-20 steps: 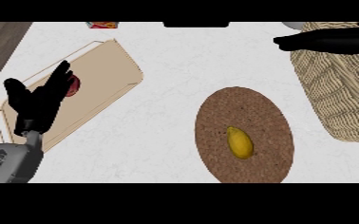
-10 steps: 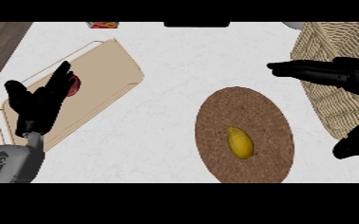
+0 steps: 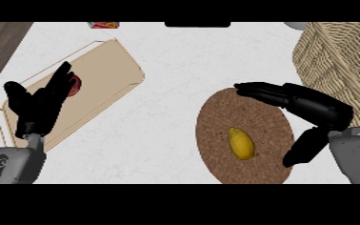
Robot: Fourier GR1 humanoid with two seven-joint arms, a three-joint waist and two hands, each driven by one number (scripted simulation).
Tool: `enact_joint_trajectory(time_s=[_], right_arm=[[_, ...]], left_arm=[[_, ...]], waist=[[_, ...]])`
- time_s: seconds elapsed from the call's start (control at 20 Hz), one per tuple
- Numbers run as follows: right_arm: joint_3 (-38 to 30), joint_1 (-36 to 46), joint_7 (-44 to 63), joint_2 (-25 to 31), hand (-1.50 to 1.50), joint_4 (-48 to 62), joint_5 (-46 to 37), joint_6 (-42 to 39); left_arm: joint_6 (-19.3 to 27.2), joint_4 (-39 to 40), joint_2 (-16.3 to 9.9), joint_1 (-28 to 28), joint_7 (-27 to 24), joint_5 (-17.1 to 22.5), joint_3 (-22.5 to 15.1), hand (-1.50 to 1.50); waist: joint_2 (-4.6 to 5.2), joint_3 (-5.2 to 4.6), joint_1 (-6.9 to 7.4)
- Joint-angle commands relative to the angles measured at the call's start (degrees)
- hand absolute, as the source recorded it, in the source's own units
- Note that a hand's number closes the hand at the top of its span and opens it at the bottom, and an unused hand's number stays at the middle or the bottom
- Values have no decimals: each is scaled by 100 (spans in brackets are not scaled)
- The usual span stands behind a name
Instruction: Pick the lemon from the placemat and place it in the basket
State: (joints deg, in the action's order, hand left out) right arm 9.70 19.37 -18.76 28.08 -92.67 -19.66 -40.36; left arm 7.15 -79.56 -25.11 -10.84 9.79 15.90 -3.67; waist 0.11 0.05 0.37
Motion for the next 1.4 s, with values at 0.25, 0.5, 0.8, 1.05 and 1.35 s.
enact_joint_trajectory(time_s=[0.25, 0.5, 0.8, 1.05, 1.35], right_arm=[[840, -143, -559, -719, -150, 975, -1416, 830], [809, -85, -881, -607, -150, 1346, -1835, 791], [705, 250, -1407, -911, -150, 2170, -2357, 1152], [330, 322, -1218, -738, -150, 1739, -2055, 414], [594, -282, -2149, -408, -150, 1986, -2130, 788]], left_arm=[[-162, 133, 176, -195, 154, -252, 185, 0], [-311, 28, 292, 64, 40, -338, 368, 0], [-501, -23, 331, -121, 205, -472, 636, 0], [-855, -30, 207, -126, 405, -306, 923, 0], [-692, -149, 423, -98, 457, -572, 785, 0]], waist=[[2, -4, -20], [-10, -4, -18], [-7, -4, -11], [-15, -5, -23], [-14, -3, -26]])
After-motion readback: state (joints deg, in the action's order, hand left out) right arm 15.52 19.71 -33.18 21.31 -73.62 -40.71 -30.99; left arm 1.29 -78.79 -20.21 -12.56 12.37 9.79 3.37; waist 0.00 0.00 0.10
